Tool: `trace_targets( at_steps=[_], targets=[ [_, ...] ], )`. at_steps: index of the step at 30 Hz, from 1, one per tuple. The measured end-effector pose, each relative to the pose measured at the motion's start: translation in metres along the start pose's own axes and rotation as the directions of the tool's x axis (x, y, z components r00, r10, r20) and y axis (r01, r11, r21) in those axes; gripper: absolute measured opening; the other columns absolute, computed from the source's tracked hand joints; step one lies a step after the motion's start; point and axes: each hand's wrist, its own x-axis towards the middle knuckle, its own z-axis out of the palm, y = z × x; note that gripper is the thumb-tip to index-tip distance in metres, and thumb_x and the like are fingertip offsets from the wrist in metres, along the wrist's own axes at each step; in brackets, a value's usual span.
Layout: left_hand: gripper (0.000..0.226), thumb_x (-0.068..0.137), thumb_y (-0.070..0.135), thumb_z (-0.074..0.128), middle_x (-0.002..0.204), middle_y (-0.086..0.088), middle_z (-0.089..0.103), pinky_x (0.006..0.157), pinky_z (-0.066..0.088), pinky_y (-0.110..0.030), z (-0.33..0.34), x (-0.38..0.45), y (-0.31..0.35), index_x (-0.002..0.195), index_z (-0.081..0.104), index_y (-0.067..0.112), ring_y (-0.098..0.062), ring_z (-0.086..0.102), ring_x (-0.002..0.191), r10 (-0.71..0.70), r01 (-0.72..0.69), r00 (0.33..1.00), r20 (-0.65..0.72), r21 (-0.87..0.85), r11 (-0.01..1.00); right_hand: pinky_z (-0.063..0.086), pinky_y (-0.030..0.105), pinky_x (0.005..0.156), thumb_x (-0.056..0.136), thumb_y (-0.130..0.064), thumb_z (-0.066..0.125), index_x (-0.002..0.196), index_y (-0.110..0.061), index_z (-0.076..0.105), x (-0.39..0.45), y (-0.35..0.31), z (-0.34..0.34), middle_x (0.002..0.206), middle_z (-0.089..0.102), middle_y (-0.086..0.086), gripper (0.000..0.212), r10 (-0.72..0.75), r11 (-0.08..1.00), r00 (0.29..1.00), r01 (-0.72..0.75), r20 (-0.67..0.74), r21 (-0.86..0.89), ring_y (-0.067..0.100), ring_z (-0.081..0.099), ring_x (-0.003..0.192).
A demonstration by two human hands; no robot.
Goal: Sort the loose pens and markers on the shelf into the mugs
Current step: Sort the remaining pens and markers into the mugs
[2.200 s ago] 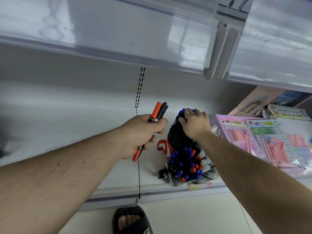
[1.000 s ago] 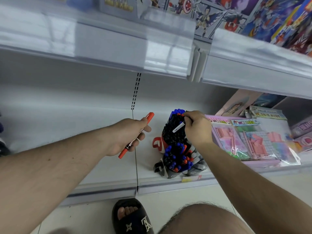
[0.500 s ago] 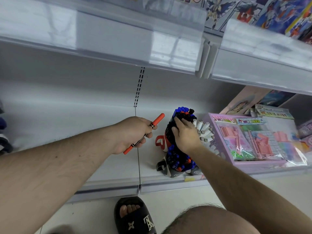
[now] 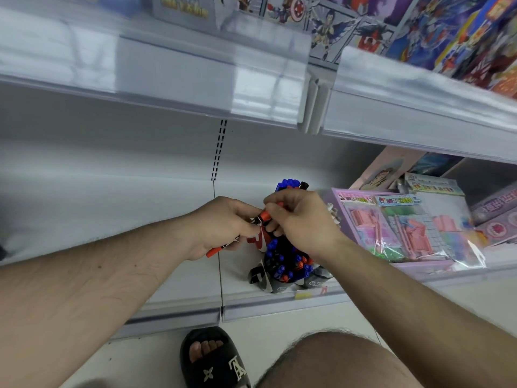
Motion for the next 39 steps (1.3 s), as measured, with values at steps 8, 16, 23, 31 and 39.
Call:
trace_targets(
  at_steps=[8,16,23,31,39],
  targets=[
    [0.054,0.088,0.02,0.071,0.134,0.0,0.056,0.098,0.038,-0.025,-0.003,-0.008,-0.002,0.138,0.053,0.016,-0.012,0.05,0.117,-0.021,0.033,0.998,-0.066,0.184,0.982,0.047,0.015,0.073,0.095,-0.005,0.058,0.108,-0.012,0.073,-0.027,0.036,-0.054,0.093,0.072,0.001,0.021,-0.304,0.901,0.9,0.165,-0.314,-0.401,0.01,0.066,0.08],
    [0.042,0.087,0.02,0.071,0.128,0.001,0.06,0.096,0.042,-0.028,0.007,-0.014,-0.002,0.128,0.061,0.018,-0.015,0.054,0.117,-0.056,0.059,0.998,-0.022,0.237,0.97,0.06,0.04,0.075,0.083,0.009,0.063,0.103,-0.002,0.072,-0.025,0.101,-0.046,0.098,0.072,0.014,0.024,-0.482,0.649,0.869,0.269,-0.112,-0.711,0.032,0.07,0.084],
    [0.026,0.089,0.019,0.07,0.109,0.005,0.063,0.087,0.041,-0.026,0.008,-0.017,-0.001,0.114,0.064,0.02,-0.013,0.056,0.099,-0.05,0.058,0.998,-0.036,0.249,0.967,0.061,0.045,0.067,0.063,0.02,0.07,0.09,-0.005,0.076,-0.009,0.131,-0.009,0.089,0.075,0.014,0.037,-0.425,0.626,0.904,0.251,-0.053,-0.739,0.033,0.071,0.081],
    [0.035,0.089,0.02,0.069,0.101,0.009,0.058,0.09,0.041,-0.026,0.008,-0.01,-0.007,0.123,0.063,0.018,-0.012,0.053,0.101,-0.058,0.067,0.997,-0.042,0.26,0.963,-0.013,0.044,0.12,0.083,-0.068,-0.014,0.157,-0.011,0.011,-0.018,0.153,0.019,0.163,0.002,0.001,0.097,0.013,0.52,0.981,0.158,0.193,-0.839,0.019,-0.009,0.151],
    [0.047,0.088,0.023,0.069,0.127,0.002,0.059,0.097,0.043,-0.027,-0.015,-0.039,-0.008,0.133,0.057,0.02,-0.013,0.056,0.112,-0.082,0.104,0.992,-0.095,0.252,0.962,-0.018,0.043,0.119,0.078,-0.077,-0.016,0.157,-0.017,0.004,0.003,0.079,0.025,0.166,0.003,0.0,0.101,-0.096,0.55,0.958,0.277,0.27,-0.788,0.013,-0.01,0.151]
  ],
)
